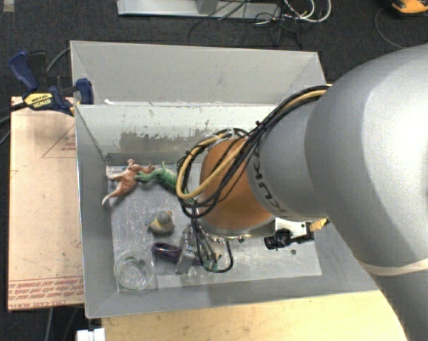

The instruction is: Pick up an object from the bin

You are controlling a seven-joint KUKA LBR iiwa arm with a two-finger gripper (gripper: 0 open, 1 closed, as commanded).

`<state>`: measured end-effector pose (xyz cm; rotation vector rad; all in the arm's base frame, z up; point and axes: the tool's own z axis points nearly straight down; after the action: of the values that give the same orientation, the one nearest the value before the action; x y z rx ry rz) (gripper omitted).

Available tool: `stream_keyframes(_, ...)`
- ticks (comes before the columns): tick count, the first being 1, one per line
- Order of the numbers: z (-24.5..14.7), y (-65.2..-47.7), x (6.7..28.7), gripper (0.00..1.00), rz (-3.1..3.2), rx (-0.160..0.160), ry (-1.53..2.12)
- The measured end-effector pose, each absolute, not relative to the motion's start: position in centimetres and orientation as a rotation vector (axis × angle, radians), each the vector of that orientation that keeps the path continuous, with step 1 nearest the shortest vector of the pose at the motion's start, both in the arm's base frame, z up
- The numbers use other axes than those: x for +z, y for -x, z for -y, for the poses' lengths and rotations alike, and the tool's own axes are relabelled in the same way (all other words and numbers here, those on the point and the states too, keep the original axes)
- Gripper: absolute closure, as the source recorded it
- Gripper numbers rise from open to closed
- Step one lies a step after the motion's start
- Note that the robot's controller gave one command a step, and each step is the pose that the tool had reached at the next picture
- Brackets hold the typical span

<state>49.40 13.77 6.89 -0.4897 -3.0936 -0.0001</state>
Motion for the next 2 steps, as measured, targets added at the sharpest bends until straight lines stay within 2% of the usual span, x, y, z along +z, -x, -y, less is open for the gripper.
stream_keyframes(2,-13.72,-49.28,7.23,1.00,3.089,0.003,0.490)
